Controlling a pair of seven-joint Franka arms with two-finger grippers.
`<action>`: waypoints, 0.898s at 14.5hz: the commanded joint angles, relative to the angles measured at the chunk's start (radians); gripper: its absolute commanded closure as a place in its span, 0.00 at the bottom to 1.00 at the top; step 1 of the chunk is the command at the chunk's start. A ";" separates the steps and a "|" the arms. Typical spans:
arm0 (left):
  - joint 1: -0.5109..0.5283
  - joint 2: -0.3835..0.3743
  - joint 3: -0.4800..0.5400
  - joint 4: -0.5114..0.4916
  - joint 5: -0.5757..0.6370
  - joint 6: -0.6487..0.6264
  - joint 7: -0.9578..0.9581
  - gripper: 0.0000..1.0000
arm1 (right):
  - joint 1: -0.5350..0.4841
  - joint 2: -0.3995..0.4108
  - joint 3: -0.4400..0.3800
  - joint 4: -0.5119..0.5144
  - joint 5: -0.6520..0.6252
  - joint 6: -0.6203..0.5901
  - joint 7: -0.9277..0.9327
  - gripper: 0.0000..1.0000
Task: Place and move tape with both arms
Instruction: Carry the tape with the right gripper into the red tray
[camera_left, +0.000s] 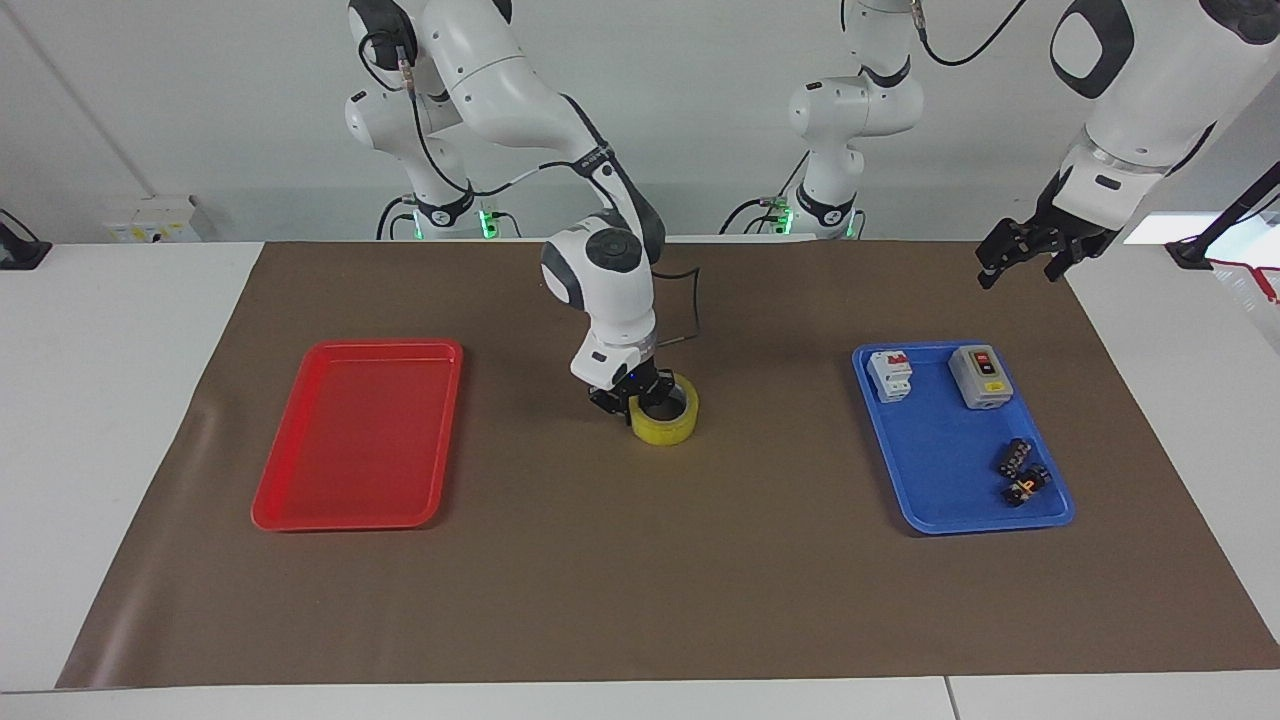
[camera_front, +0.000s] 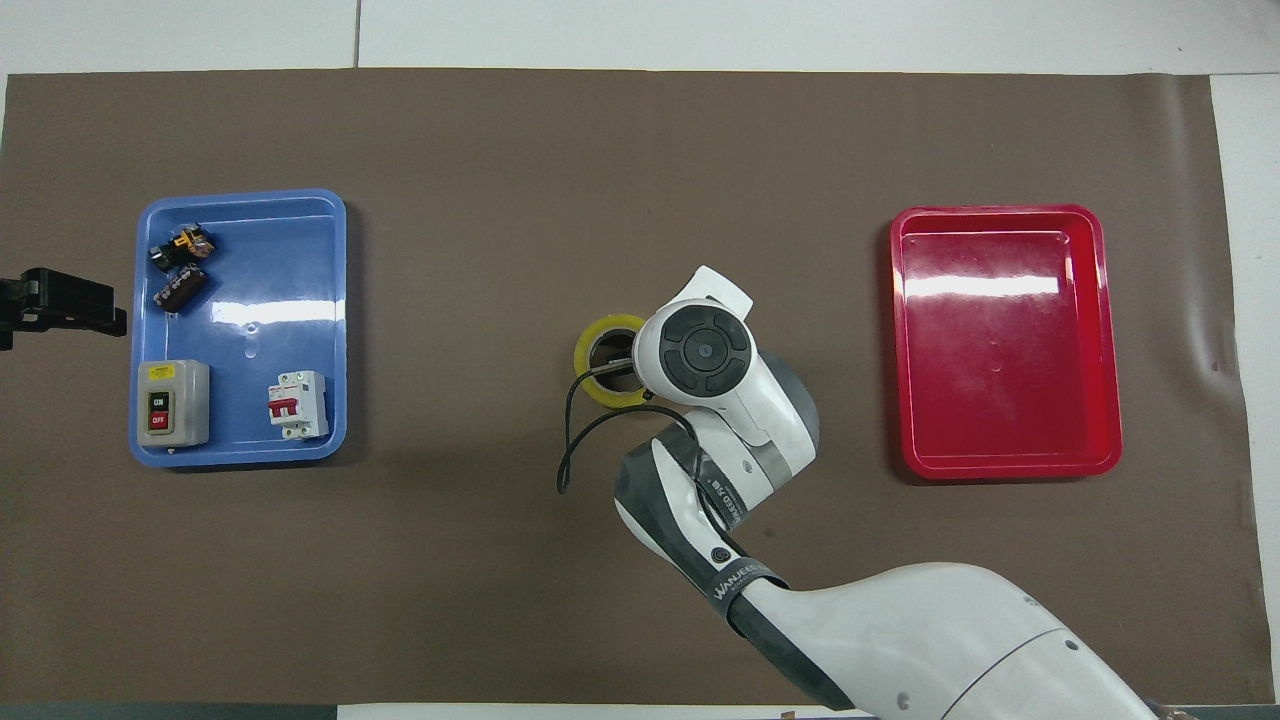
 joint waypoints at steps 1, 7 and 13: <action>0.011 0.019 -0.002 0.053 -0.023 -0.034 0.019 0.00 | -0.015 -0.015 -0.003 0.064 -0.006 -0.103 0.014 1.00; 0.011 0.032 -0.002 0.076 -0.020 -0.054 0.019 0.00 | -0.204 -0.217 -0.009 0.156 -0.006 -0.431 -0.012 1.00; 0.008 0.027 -0.002 0.062 -0.020 -0.051 0.018 0.00 | -0.490 -0.314 -0.009 0.103 -0.005 -0.558 -0.422 1.00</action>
